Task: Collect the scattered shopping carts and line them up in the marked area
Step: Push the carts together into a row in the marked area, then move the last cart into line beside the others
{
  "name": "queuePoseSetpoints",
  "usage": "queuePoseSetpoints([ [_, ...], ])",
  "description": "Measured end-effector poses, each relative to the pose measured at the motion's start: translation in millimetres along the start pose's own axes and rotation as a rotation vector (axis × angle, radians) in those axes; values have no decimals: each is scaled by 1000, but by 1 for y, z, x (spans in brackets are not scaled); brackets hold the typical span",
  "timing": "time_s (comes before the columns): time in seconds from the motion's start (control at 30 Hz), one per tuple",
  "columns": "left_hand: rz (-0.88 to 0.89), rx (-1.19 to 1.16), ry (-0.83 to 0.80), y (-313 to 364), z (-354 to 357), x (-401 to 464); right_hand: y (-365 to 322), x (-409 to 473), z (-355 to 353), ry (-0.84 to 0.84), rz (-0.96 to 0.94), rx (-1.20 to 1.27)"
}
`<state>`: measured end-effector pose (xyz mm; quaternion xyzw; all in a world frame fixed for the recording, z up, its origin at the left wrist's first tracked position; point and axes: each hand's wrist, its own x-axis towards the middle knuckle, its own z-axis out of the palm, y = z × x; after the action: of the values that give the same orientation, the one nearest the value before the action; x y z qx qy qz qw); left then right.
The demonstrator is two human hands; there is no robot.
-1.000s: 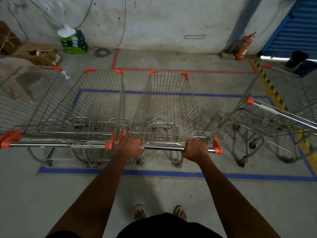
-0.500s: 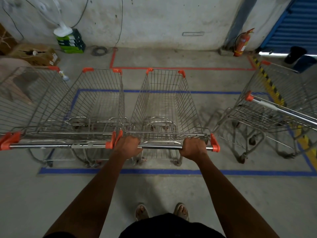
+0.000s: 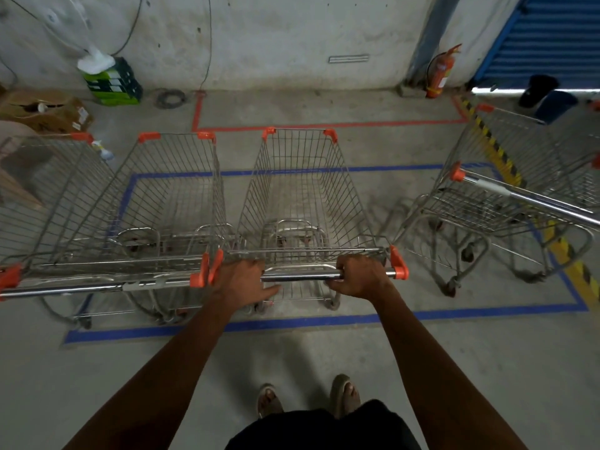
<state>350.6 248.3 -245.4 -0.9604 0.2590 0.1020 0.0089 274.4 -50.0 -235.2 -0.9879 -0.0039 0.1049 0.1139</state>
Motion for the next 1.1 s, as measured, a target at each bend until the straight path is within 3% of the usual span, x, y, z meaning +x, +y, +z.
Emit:
queuePoseSetpoints([
  [0.13,100,-139,53,47,-16,21,17,-15,-6,137,-46,-68],
  [0.4,264,-276,279,205,-51,79,118,-46,-38,341,104,-47],
  [0.73,277,-367,330,423,-61,153,318,-115,-84,303,263,-50],
  [1.1,324,-198,268,543,-83,260,479,-109,-125,289,443,-50],
])
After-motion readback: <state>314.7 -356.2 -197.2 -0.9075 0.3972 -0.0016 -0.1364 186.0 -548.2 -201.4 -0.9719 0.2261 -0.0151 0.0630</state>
